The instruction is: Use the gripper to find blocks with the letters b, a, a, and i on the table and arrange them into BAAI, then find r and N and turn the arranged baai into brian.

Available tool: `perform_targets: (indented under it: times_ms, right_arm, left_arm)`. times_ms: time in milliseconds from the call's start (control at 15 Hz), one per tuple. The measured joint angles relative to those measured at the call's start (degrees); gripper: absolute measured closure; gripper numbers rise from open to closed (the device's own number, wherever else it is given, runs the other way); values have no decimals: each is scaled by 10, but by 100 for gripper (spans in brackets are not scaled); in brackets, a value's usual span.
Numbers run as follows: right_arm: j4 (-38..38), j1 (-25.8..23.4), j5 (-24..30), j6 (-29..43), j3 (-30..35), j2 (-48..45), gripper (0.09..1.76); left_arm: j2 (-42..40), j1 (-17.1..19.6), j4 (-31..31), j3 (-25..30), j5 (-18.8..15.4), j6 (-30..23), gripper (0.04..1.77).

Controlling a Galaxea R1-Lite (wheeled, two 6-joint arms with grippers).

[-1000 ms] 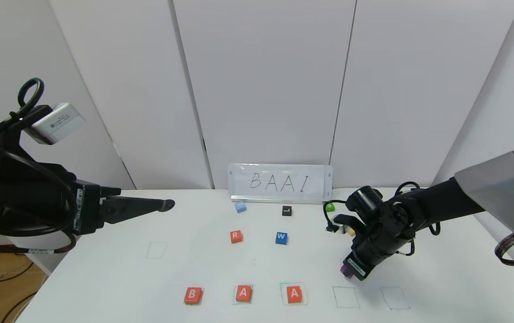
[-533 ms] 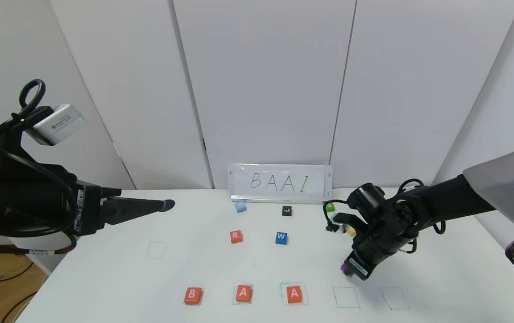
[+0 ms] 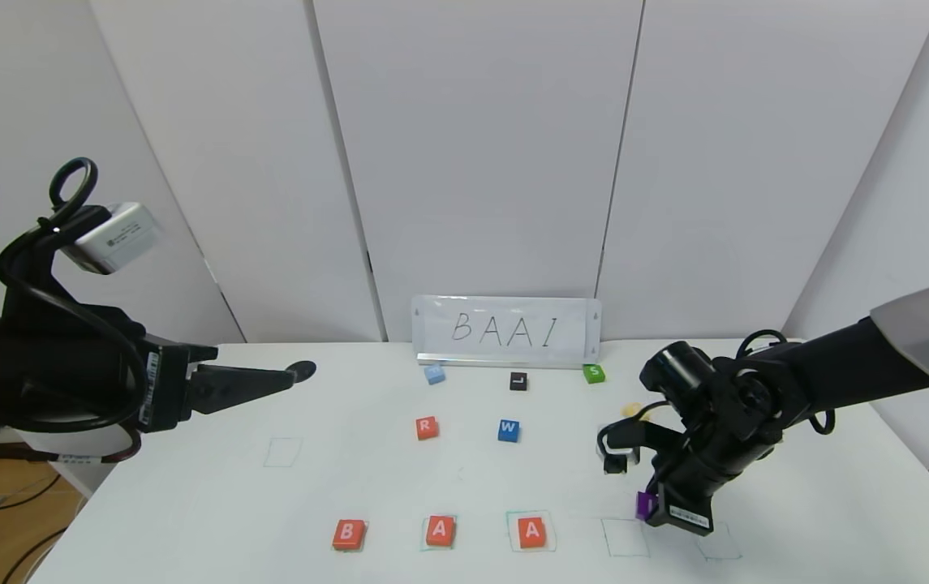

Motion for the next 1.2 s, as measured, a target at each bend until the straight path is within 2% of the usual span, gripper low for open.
perform_targets:
  times_ms: [267, 1200]
  right_arm:
    - [14, 16, 24, -66, 4, -7, 132]
    - [11, 44, 26, -79, -4, 24, 132]
  left_arm:
    - [12, 0, 0, 5, 0, 14, 9]
    - [8, -2, -1, 18, 0, 32, 9]
